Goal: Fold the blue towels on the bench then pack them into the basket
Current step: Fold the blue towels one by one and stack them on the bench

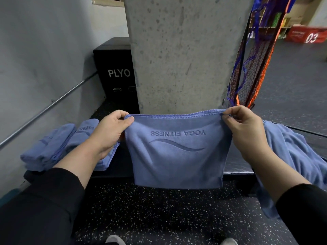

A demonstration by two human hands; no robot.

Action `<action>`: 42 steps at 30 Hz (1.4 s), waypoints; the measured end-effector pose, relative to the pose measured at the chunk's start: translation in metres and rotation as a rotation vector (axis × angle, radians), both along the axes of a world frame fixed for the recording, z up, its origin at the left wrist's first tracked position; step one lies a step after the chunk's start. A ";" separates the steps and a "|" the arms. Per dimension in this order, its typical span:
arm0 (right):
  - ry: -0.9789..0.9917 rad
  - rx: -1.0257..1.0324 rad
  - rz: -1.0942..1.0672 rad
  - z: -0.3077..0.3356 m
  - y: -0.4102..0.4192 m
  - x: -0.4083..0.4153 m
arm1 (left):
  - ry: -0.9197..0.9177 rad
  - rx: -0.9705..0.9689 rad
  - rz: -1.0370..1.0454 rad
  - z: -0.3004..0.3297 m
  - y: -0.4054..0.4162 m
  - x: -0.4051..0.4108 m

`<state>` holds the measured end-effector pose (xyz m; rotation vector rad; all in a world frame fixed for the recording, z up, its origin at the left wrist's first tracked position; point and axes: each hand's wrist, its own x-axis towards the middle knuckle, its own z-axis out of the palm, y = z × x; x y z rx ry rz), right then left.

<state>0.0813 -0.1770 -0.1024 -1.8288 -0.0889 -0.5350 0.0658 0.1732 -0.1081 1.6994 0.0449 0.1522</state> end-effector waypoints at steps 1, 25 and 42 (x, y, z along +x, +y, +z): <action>0.009 0.000 0.004 -0.001 0.000 0.002 | 0.030 0.016 -0.017 -0.002 0.002 0.003; 0.411 -1.244 0.425 -0.189 0.032 0.039 | 0.149 1.318 -0.440 -0.177 -0.074 0.050; 0.241 -1.123 0.246 -0.175 -0.045 0.047 | -0.356 1.397 -0.194 -0.190 -0.001 0.020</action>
